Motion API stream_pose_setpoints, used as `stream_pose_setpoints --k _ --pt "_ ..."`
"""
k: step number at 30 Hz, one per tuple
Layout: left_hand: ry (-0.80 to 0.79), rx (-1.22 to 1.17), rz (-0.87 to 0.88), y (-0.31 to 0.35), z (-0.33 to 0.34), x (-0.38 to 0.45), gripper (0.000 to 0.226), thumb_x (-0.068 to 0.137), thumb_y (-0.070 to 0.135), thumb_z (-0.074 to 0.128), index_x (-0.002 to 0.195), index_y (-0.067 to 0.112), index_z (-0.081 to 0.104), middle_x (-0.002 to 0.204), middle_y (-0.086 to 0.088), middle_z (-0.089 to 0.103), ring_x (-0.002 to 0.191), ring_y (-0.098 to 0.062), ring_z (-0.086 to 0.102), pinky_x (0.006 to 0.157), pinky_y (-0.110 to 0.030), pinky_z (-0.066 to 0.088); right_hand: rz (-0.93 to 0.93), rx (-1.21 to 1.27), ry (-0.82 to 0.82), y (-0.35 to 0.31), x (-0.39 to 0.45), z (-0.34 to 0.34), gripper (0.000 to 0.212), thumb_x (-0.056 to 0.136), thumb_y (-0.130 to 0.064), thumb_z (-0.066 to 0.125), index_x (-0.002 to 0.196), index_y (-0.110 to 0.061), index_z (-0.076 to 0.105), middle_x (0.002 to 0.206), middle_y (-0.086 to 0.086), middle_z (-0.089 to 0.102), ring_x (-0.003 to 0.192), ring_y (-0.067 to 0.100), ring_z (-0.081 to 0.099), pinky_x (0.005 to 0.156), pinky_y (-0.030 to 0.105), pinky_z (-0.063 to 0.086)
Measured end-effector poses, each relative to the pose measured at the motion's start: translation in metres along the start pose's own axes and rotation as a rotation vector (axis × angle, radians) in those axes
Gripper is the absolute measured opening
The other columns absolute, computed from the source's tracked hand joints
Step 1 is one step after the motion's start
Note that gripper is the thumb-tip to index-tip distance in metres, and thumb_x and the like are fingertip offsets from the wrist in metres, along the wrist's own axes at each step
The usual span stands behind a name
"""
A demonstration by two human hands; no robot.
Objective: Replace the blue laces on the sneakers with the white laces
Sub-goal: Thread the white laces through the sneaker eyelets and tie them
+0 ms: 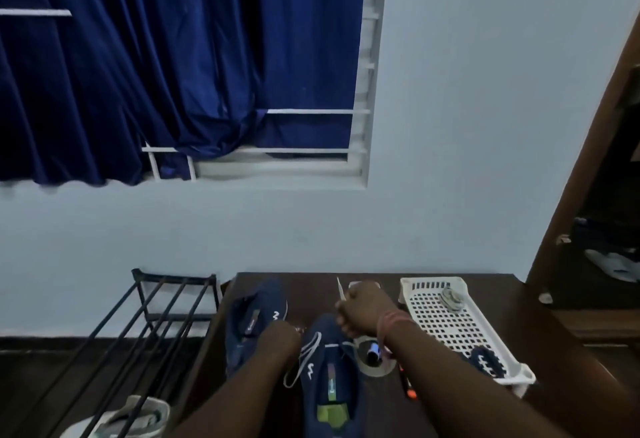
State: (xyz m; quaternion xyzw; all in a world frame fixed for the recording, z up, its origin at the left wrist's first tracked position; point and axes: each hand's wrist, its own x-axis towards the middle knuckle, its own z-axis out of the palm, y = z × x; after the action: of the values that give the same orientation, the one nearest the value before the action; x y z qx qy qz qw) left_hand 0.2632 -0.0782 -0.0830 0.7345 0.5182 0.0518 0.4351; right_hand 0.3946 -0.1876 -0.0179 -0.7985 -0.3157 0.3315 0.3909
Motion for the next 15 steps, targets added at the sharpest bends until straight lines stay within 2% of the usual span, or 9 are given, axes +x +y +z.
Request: stream_pose_setpoints --k 1,2,4,5,7,9,10,12,15 --pt "0.017 -0.067 -0.098 -0.012 0.008 0.004 0.034 0.099 0.02 0.055 0.123 -0.002 0.062 0.122 -0.019 0.066 0.113 -0.033 0.064 0.077 -0.026 0.052 0.008 0.0 0.005 0.01 0.004 0.006 0.021 0.092 -0.006 0.054 0.071 -0.011 0.052 0.062 0.014 0.062 0.05 0.023 0.056 0.05 0.03 0.05" --pt "0.041 -0.03 -0.096 -0.025 0.016 0.011 0.032 0.098 0.025 0.058 0.114 -0.002 0.065 0.111 -0.019 0.07 0.101 -0.032 0.069 0.068 -0.025 0.054 0.012 -0.012 0.015 0.018 0.009 0.01 0.02 0.091 -0.008 0.055 0.071 -0.012 0.053 0.063 0.014 0.063 0.051 0.023 0.057 0.051 0.031 0.052" --pt "0.077 -0.202 -0.12 -0.033 0.025 0.021 0.03 0.091 0.037 0.065 0.085 0.007 0.067 0.079 -0.013 0.071 0.069 -0.027 0.068 0.065 -0.034 0.057 0.009 -0.055 0.046 0.035 0.022 0.018 0.017 0.085 -0.019 0.059 0.068 -0.016 0.057 0.068 0.014 0.069 0.057 0.026 0.064 0.061 0.042 0.06" --pt "0.078 -0.296 -0.097 -0.034 0.031 0.026 0.035 0.084 0.046 0.069 0.078 0.012 0.065 0.071 -0.007 0.069 0.063 -0.024 0.064 0.064 -0.035 0.054 0.014 -0.08 0.057 0.043 0.03 0.022 0.016 0.08 -0.024 0.061 0.066 -0.019 0.057 0.072 0.014 0.071 0.064 0.029 0.068 0.069 0.047 0.061" --pt "0.062 -0.234 0.001 -0.032 0.042 0.033 0.049 0.07 0.063 0.074 0.082 0.016 0.067 0.077 0.004 0.069 0.072 -0.016 0.064 0.065 -0.028 0.05 0.038 -0.1 0.087 0.06 0.052 0.03 0.017 0.076 -0.03 0.063 0.064 -0.02 0.056 0.077 0.012 0.073 0.075 0.032 0.072 0.075 0.05 0.06" --pt "0.062 -0.047 0.054 -0.031 0.051 0.045 0.059 0.06 0.07 0.072 0.084 0.017 0.068 0.081 0.001 0.071 0.077 -0.017 0.068 0.062 -0.027 0.048 0.048 -0.092 0.088 0.064 0.062 0.037 0.021 0.079 -0.03 0.064 0.062 -0.021 0.053 0.078 0.011 0.073 0.078 0.033 0.072 0.075 0.048 0.061" --pt "0.045 0.033 0.061 -0.031 0.052 0.049 0.054 0.059 0.064 0.07 0.083 0.016 0.067 0.082 -0.002 0.071 0.077 -0.02 0.069 0.064 -0.03 0.052 0.042 -0.087 0.088 0.064 0.064 0.039 0.022 0.079 -0.031 0.063 0.062 -0.022 0.052 0.078 0.011 0.073 0.079 0.033 0.072 0.076 0.048 0.06" --pt "0.031 -0.045 0.03 -0.026 0.051 0.055 0.036 0.065 0.044 0.065 0.077 0.011 0.067 0.08 -0.008 0.071 0.077 -0.025 0.069 0.069 -0.036 0.057 0.041 -0.065 0.067 0.063 0.069 0.042 0.019 0.075 -0.033 0.061 0.062 -0.021 0.054 0.077 0.011 0.072 0.078 0.034 0.071 0.076 0.05 0.06" --pt "0.026 -0.292 0.091 0.015 0.025 0.03 0.026 0.086 0.031 0.064 0.072 0.009 0.067 0.07 -0.008 0.065 0.066 -0.022 0.058 0.066 -0.031 0.045 0.004 0.035 0.083 0.038 0.053 0.035 0.018 0.08 -0.026 0.059 0.064 -0.018 0.056 0.072 0.016 0.07 0.061 0.029 0.065 0.067 0.046 0.06"
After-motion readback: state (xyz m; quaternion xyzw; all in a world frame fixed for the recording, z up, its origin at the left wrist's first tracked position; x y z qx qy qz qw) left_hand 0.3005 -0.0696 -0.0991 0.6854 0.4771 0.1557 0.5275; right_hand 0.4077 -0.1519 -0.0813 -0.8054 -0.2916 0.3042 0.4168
